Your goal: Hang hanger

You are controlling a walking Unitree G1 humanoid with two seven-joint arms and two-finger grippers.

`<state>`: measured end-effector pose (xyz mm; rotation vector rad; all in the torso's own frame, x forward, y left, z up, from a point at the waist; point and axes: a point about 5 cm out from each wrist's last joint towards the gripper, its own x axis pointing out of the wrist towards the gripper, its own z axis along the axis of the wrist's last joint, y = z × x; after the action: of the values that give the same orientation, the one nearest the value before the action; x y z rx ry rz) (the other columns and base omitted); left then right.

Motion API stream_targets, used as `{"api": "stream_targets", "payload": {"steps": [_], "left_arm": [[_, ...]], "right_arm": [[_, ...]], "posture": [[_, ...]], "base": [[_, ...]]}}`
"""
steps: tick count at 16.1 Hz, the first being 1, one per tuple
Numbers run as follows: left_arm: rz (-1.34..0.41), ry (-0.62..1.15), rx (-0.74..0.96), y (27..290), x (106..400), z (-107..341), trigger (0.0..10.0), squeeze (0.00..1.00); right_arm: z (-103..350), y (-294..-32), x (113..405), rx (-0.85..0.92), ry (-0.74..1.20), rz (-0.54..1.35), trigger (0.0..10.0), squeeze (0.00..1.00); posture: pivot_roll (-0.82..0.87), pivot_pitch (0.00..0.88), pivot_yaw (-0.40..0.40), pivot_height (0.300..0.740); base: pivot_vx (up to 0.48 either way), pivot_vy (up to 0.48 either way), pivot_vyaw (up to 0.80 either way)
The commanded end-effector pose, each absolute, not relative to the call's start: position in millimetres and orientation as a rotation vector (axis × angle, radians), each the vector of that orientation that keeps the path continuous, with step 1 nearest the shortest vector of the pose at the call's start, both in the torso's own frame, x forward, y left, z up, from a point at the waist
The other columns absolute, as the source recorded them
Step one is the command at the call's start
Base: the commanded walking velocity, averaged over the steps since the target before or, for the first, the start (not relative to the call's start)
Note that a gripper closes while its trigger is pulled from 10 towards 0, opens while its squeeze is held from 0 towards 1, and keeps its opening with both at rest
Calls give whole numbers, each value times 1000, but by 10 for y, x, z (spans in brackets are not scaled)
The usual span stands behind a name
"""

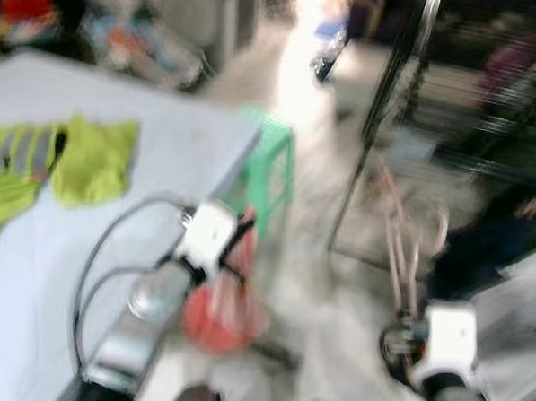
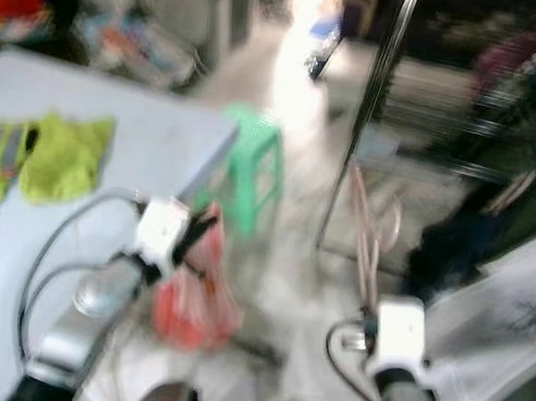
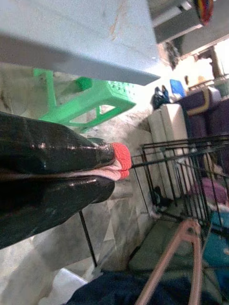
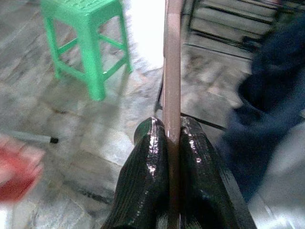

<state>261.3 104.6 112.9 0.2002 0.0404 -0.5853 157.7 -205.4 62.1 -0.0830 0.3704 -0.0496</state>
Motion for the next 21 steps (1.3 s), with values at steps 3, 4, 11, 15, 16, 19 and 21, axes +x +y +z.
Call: {"api": "stream_targets", "payload": {"steps": [3, 4, 11, 15, 16, 19, 21], "left_arm": [[-605, 12, 201, 999, 2620, 1180, 10000, 0], [-605, 13, 201, 999, 2621, 1180, 10000, 0], [-617, 14, 205, 968, 2650, 1162, 10000, 0], [-637, 17, 202, 929, 2689, 1138, 10000, 0], [-637, 14, 206, 930, 2697, 1129, 10000, 0], [-512, -26, 194, 1019, 2855, 1192, 10000, 0], [-478, -36, 178, 1050, 2895, 1212, 10000, 0]], "right_arm": [[655, -2084, 1593, -92, 362, -65, 10000, 0], [655, -2084, 1596, -93, 364, -67, 10000, 0], [868, -2334, 2030, -167, 263, -75, 10000, 0], [924, -2092, 2370, -159, 191, 21, 10000, 0], [920, -2078, 2398, -141, 183, 8, 10000, 0], [833, -2079, 2364, -49, 186, -136, 10000, 0], [784, -2056, 2329, -57, 188, -164, 10000, 0]], "posture": [[-55, 0, 18, 740], [-55, 0, 19, 740], [-58, 0, 38, 740], [-59, 0, 69, 740], [-53, 0, 65, 740], [-37, 0, 50, 740], [-38, 0, 57, 740]], "base": [[-310, 0, 0], [-307, 0, 0], [-306, 0, 0], [-310, 0, 0], [0, 0, 0], [0, 0, 0], [0, 0, 0]]}}
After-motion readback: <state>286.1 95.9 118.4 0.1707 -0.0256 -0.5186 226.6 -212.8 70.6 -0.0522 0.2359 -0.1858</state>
